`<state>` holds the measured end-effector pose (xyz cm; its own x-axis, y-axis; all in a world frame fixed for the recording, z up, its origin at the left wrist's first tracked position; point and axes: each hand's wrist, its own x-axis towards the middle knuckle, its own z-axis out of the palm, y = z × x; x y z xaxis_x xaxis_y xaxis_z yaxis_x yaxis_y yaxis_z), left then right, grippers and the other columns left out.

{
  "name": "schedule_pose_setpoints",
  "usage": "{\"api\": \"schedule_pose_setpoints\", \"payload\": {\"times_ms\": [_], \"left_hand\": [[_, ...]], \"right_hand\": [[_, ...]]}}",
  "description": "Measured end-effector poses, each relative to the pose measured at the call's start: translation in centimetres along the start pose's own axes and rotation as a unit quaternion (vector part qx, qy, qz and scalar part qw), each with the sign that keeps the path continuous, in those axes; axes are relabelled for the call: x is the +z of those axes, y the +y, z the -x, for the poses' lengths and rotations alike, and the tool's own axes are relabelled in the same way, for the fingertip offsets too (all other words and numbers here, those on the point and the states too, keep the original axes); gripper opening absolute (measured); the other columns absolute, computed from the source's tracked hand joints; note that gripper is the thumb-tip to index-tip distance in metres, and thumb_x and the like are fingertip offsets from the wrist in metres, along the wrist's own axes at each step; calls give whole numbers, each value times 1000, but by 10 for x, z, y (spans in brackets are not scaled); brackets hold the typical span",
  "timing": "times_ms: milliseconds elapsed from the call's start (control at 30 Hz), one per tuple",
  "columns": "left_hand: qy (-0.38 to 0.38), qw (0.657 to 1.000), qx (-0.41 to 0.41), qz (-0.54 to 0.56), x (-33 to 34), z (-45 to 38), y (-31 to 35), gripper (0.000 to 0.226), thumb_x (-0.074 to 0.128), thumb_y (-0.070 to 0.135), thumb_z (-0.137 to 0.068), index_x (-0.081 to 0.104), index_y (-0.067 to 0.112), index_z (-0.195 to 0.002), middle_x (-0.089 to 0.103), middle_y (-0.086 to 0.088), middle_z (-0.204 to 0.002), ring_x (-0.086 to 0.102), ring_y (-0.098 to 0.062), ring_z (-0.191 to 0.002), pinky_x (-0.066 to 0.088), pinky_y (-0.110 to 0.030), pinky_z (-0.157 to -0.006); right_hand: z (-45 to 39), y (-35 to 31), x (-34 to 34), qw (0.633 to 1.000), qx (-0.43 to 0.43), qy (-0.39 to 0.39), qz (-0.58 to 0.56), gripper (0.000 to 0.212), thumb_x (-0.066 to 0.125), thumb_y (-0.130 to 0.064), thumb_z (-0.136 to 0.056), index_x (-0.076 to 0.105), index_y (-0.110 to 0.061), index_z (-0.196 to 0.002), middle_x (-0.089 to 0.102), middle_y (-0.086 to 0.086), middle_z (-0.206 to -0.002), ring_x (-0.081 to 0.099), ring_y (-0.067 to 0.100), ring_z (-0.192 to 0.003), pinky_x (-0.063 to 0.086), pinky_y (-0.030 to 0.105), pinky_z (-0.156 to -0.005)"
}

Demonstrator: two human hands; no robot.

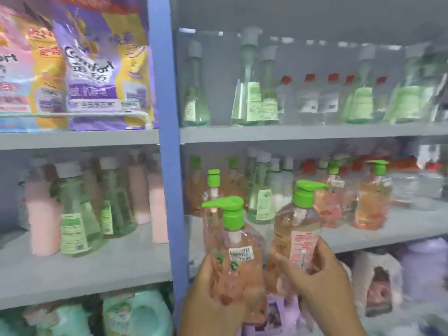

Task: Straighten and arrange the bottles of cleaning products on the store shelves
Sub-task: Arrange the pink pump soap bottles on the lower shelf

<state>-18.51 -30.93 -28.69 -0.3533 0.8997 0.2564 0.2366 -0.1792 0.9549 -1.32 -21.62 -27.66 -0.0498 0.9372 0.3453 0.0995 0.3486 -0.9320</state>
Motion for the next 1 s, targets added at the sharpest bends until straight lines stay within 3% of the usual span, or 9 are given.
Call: {"api": "schedule_pose_setpoints", "payload": {"times_ms": [100, 233, 300, 400, 600, 700, 767, 900, 1000], "left_hand": [[79, 997, 15, -6, 54, -31, 16, 80, 94, 27, -57, 60, 38, -128, 77, 17, -109, 70, 9, -89, 53, -12, -76], [152, 987, 41, -39, 98, -81, 17, 65, 90, 27, -75, 52, 55, -121, 69, 36, -105, 62, 20, -94, 48, -15, -82], [211, 974, 36, -73, 110, -107, 9, 57, 89, 27, -75, 53, 52, -112, 68, 31, -105, 64, 15, -95, 53, -23, -84], [275, 952, 28, -130, 120, -137, -10, 63, 90, 28, -71, 54, 39, -122, 68, 17, -112, 67, -6, -104, 56, -36, -90], [268, 950, -3, -162, 122, -177, -28, 86, 81, 29, -85, 29, 26, -154, 61, 5, -138, 62, -15, -118, 48, -29, -90], [276, 951, -21, -140, 116, -196, -29, 90, 76, 26, -91, 17, 27, -159, 54, 3, -148, 58, -22, -127, 42, -31, -95], [275, 953, -51, -114, 110, -215, -33, 86, 73, 28, -92, 16, 31, -157, 54, 2, -147, 59, -27, -123, 43, -34, -96], [290, 937, -121, -153, 103, -236, -43, 90, 65, 44, -92, 4, 32, -157, 47, -4, -154, 54, -33, -131, 46, -51, -107], [329, 910, 20, -251, 126, -214, -33, 84, 60, 41, -94, 13, 22, -161, 26, -5, -164, 30, -30, -149, 37, -53, -114]], "right_hand": [[-42, 11, -35, 999, -26, -18, -1, 38, 92, -18, -72, 70, -32, -100, 76, -22, -84, 70, -5, -75, 50, 13, -64], [-103, 27, -49, 998, -34, -47, 25, 38, 91, -30, -75, 66, -35, -104, 73, -28, -90, 68, -10, -79, 51, 14, -69], [-129, 39, -49, 998, -29, -51, 32, 42, 90, -35, -75, 65, -37, -109, 75, -20, -94, 69, -5, -85, 56, 27, -79], [-156, 63, -48, 997, -18, -51, 52, 47, 88, -39, -77, 61, -34, -116, 74, -16, -96, 69, 0, -89, 54, 29, -77], [-197, 93, -41, 996, -4, -40, 73, 69, 84, -31, -77, 49, -32, -136, 72, -15, -105, 70, 6, -95, 58, 38, -86], [-208, 101, -35, 992, 0, -23, 128, 90, 75, -58, -70, 38, -33, -148, 70, -15, -112, 70, 11, -99, 60, 40, -83], [-216, 106, -33, 966, -18, 19, 257, 95, 63, -77, -66, 41, -30, -146, 59, -9, -123, 63, 18, -109, 59, 41, -85], [-231, 113, -28, 947, -12, 50, 318, 92, 58, -77, -69, 45, -23, -143, 49, 2, -135, 54, 28, -122, 55, 50, -98], [-231, 110, -24, 953, -9, 57, 299, 90, 75, -55, -79, 33, -20, -150, 48, 8, -141, 51, 32, -127, 51, 52, -101]]}}
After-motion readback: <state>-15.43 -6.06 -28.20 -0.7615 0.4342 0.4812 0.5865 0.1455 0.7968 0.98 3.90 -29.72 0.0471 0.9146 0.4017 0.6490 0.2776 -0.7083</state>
